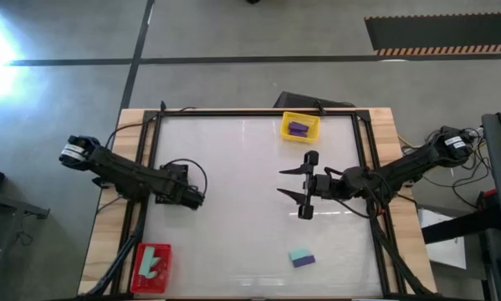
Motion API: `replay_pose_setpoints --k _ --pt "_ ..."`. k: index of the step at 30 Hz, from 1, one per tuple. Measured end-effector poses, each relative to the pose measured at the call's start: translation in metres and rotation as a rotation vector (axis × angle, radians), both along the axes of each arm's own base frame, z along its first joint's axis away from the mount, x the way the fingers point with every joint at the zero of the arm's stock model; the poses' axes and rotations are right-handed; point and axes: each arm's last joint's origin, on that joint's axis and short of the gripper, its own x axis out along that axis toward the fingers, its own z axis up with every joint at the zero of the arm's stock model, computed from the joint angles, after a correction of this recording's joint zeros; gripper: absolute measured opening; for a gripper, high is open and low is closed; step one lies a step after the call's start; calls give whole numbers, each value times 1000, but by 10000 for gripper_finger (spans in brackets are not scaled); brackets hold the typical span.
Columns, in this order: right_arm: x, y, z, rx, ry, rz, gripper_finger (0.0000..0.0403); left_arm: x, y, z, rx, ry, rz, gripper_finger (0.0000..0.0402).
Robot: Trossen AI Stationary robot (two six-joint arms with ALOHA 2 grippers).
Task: Sort & place blocks by color
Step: Put the yellow block into the black bin, then put the light blue block into the red bin
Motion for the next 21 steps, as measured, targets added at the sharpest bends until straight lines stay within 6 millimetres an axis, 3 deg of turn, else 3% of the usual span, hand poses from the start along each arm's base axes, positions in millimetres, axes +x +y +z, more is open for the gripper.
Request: replay_pose_setpoints --k 8,21 --pt "0 0 0 -8 1 -2 215 -3 1 -4 5 15 1 193" --pt "0 0 -1 -7 8 -1 215 5 -1 6 26 -33 -57 198"
